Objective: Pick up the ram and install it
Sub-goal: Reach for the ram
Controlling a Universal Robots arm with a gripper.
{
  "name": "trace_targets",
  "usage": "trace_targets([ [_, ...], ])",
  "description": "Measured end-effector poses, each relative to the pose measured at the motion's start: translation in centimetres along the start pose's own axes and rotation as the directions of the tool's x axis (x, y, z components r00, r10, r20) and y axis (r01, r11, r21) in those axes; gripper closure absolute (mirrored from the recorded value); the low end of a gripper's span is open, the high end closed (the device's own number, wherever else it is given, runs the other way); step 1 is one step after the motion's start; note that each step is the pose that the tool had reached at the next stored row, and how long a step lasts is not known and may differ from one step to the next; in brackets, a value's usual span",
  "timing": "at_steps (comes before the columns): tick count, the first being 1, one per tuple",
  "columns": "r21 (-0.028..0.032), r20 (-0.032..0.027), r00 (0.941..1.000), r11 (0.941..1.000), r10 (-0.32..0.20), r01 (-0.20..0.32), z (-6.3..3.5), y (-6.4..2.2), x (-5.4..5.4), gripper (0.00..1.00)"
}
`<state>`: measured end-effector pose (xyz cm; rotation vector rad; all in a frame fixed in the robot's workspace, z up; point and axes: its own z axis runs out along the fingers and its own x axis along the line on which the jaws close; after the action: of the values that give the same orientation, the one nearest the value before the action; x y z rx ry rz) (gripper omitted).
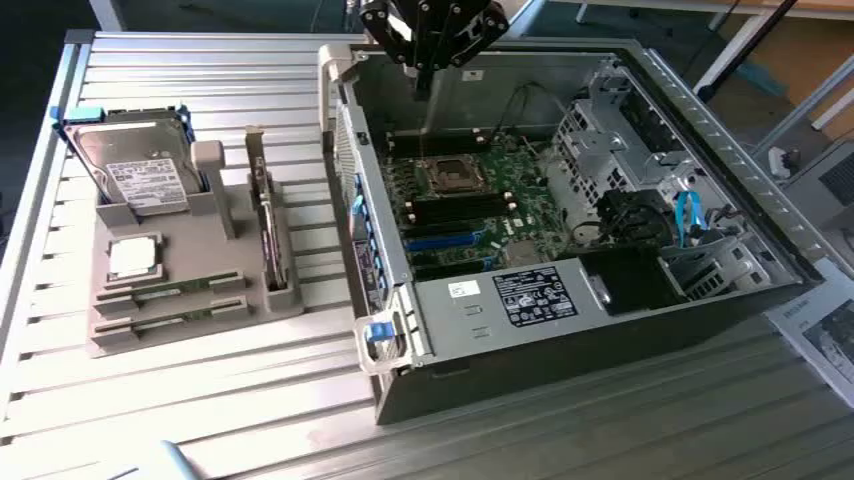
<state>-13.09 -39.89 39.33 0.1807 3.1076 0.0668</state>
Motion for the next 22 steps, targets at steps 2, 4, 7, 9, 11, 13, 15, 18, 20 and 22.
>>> trace_targets([
  [2, -0.0001, 0.0001, 1.0, 1.0, 0.0, 0.0, 0.0, 0.0, 0.0, 0.89],
  [4, 0.0001, 0.0001, 1.0, 1.0, 0.001, -0.001, -0.04, -0.12, 1.0, 0.89],
  [7, 0.0, 0.0002, 1.0, 1.0, 0.001, -0.001, -0.09, -0.33, 2.8, 0.89],
  [9, 0.0, 0.0005, 1.0, 1.0, 0.001, -0.001, -0.12, -0.46, 3.9, 0.89],
  [11, 0.0001, 0.0007, 1.0, 1.0, 0.001, -0.001, -0.16, -0.6, 5.2, 0.89],
  [13, -0.0001, 0.001, 1.0, 1.0, 0.001, -0.001, -0.19, -0.71, 6.1, 0.89],
  [15, 0.0, 0.0011, 1.0, 1.0, 0.001, -0.001, -0.24, -0.88, 7.6, 0.89],
  [18, 0.0, 0.0016, 1.0, 1.0, 0.002, -0.002, -0.33, -1.22, 10.5, 0.89],
  [20, -0.0001, 0.0019, 1.0, 1.0, 0.003, -0.003, -0.4, -1.5, 13.0, 0.89],
  [22, -0.0001, 0.0021, 1.0, 1.0, 0.004, -0.004, -0.42, -1.62, 13.9, 0.89],
])
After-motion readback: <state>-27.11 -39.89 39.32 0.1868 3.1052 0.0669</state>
